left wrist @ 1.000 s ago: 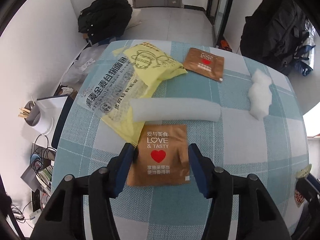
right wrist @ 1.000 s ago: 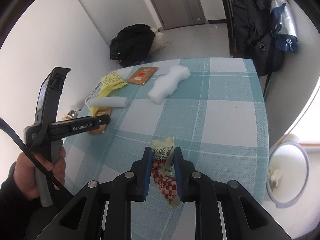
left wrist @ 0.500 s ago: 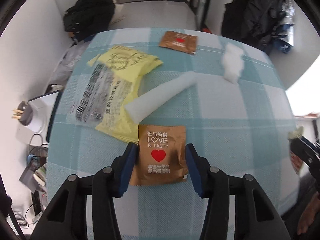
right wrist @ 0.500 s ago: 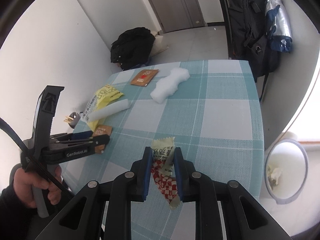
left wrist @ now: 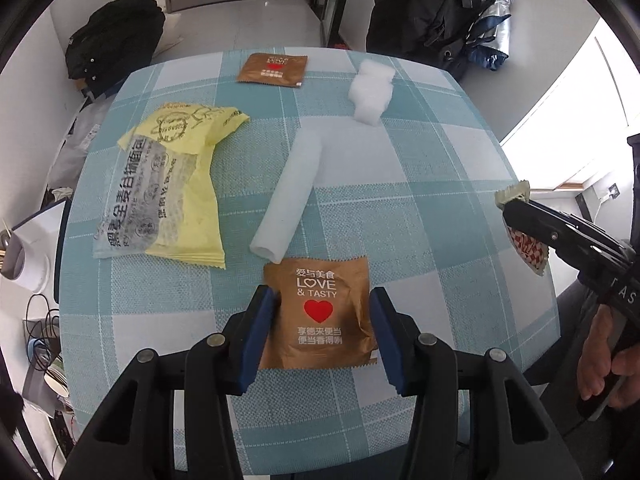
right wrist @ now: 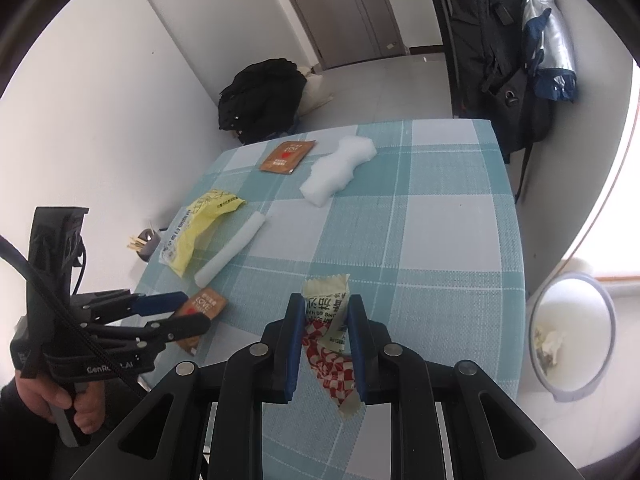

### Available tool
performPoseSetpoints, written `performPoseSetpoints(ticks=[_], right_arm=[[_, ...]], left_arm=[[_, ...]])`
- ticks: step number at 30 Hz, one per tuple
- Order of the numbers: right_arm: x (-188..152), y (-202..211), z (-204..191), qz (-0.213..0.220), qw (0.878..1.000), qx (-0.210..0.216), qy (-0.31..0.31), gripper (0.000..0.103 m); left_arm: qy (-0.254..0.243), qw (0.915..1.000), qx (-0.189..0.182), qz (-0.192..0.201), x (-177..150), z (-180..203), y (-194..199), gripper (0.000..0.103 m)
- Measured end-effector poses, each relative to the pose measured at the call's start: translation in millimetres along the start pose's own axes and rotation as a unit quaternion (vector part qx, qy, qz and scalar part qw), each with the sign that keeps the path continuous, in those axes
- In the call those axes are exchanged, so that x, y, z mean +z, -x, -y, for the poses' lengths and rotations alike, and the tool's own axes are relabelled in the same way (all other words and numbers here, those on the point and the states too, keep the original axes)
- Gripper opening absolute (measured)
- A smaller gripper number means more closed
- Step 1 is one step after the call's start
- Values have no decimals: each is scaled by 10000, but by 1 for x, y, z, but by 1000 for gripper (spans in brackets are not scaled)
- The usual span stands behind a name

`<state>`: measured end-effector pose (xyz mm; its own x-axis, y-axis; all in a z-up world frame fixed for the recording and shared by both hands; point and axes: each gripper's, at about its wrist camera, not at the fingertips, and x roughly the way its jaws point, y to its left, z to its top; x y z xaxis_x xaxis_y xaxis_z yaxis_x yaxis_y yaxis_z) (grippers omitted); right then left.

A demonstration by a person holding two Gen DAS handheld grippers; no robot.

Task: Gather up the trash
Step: 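Lower the left tool onto the brown LOVE & TASTY packet and close on it, then lower the right tool onto the white barcode wrapper and close on it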

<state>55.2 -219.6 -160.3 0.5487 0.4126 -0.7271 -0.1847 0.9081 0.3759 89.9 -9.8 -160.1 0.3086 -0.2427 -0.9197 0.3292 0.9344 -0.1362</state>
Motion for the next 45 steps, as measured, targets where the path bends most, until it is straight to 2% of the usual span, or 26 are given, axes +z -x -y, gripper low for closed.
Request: performPoseSetpoints(ticks=[4, 6, 10, 12, 14, 16, 18, 19, 24, 27, 30, 33, 36, 37, 38, 45], right_arm=[[-1, -1, -1, -20, 10000, -17, 9, 21], [-1, -1, -1, -22, 10000, -19, 18, 21], [-2, -3, -1, -48, 10000, -26, 19, 21], [-2, -3, -2, -51, 10000, -39, 24, 21], [-2, -2, -2, -8, 10000, -4, 3, 21], [-2, 0, -2, 34, 10000, 22, 15, 21], [-2, 2, -4, 84, 9999, 30, 53, 21], [-2, 3, -4, 94, 9999, 33, 63, 21], [-2, 5, -4, 118, 9999, 42, 45, 21], [-2, 7, -3, 126, 9999, 51, 32, 21], [-3, 9, -3, 145, 9999, 55, 33, 21], [-3, 10, -3, 157, 9998, 71, 22, 21], [-3, 10, -3, 161, 9998, 73, 23, 21], [-3, 10, -3, 164, 9998, 70, 24, 21], [-3, 10, -3, 166, 9998, 73, 15, 21], [-4, 13, -4, 192, 9998, 93, 15, 21]], left_arm=[[-18, 10000, 82, 19, -7, 1, 4, 45], [-131, 9991, 391, 21, -9, 4, 2, 45], [-238, 9970, 718, -180, -13, 7, -10, 46], [-220, 9958, 875, -168, -12, 7, -12, 62], [-50, 9959, 883, -173, -13, 2, -14, 69], [64, 9970, 767, -123, -12, -4, -13, 70], [-28, 9965, 825, -147, -13, -3, -14, 70], [-90, 9962, 860, -119, -13, -1, -14, 69], [-279, 9971, 693, -173, -14, 8, -10, 41], [-200, 9975, 634, -226, -14, 7, -9, 37], [144, 9986, 423, -279, -14, -5, -6, 31], [372, 9981, 368, -336, -18, -14, -2, 27], [432, 9977, 411, -335, -15, -15, -2, 25], [436, 9977, 429, -305, -15, -15, -2, 16], [431, 9977, 434, -284, -14, -14, -1, 14], [300, 9979, 536, -210, -17, -3, 5, 9]])
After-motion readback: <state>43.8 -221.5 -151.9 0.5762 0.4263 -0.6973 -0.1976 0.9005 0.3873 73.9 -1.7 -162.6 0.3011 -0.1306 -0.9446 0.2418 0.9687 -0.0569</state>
